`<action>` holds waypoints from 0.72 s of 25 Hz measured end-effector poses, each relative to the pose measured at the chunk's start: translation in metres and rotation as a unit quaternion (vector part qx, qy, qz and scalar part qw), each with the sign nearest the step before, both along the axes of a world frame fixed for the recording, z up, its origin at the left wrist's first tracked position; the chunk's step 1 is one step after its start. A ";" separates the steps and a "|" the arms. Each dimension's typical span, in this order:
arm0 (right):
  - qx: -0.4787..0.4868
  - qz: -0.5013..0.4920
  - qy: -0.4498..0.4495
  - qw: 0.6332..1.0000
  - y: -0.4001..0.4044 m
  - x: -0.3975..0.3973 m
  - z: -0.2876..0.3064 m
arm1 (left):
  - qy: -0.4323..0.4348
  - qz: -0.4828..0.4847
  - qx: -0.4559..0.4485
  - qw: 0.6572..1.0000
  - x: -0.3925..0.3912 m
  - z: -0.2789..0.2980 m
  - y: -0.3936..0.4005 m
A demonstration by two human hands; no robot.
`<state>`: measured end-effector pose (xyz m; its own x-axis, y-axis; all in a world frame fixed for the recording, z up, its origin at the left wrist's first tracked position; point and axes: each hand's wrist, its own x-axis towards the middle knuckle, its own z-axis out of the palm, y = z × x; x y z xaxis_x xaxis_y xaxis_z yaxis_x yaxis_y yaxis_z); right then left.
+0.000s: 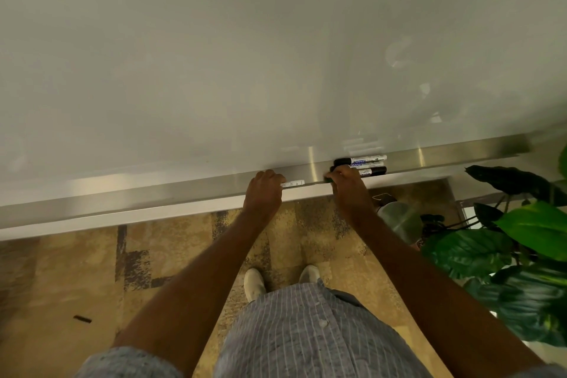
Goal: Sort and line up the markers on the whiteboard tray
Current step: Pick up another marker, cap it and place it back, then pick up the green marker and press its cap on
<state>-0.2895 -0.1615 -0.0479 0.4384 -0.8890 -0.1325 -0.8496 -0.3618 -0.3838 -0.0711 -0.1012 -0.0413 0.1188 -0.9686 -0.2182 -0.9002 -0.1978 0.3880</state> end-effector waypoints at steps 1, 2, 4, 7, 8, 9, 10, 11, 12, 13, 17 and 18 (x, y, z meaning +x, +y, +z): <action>0.006 0.012 0.004 1.000 -0.001 0.001 0.001 | 0.002 0.001 0.002 1.000 0.000 0.000 0.000; 0.012 0.023 0.006 1.000 -0.003 0.001 0.002 | 0.003 0.002 0.001 1.000 0.000 0.000 0.000; 0.020 0.023 -0.012 0.999 -0.006 0.001 0.006 | 0.005 0.012 -0.011 1.000 0.000 0.002 0.000; 0.100 -0.089 -0.160 0.978 -0.007 0.014 0.018 | 0.057 0.046 -0.057 0.996 -0.004 0.010 0.001; 0.150 -0.145 -0.233 0.950 -0.005 0.021 0.024 | 0.119 0.079 -0.071 0.987 -0.006 0.014 0.001; 0.207 -0.196 -0.304 0.909 -0.002 0.030 0.029 | 0.192 0.120 -0.074 0.971 -0.008 0.020 0.001; 0.266 -0.232 -0.359 0.864 0.002 0.039 0.035 | 0.259 0.155 -0.067 0.951 -0.009 0.026 0.001; 0.320 -0.250 -0.394 0.824 0.005 0.047 0.039 | 0.312 0.176 -0.056 0.932 -0.009 0.030 0.002; 0.367 -0.252 -0.412 0.795 0.008 0.054 0.042 | 0.352 0.183 -0.041 0.917 -0.006 0.033 0.004; 0.404 -0.244 -0.421 0.775 0.011 0.060 0.044 | 0.388 0.182 -0.026 0.903 -0.001 0.035 0.008; 0.470 -0.212 -0.438 0.736 0.020 0.075 0.044 | 0.471 0.206 0.002 0.858 0.027 0.036 0.024; 0.472 -0.206 -0.432 0.741 0.022 0.079 0.042 | 0.479 0.218 0.005 0.850 0.031 0.035 0.028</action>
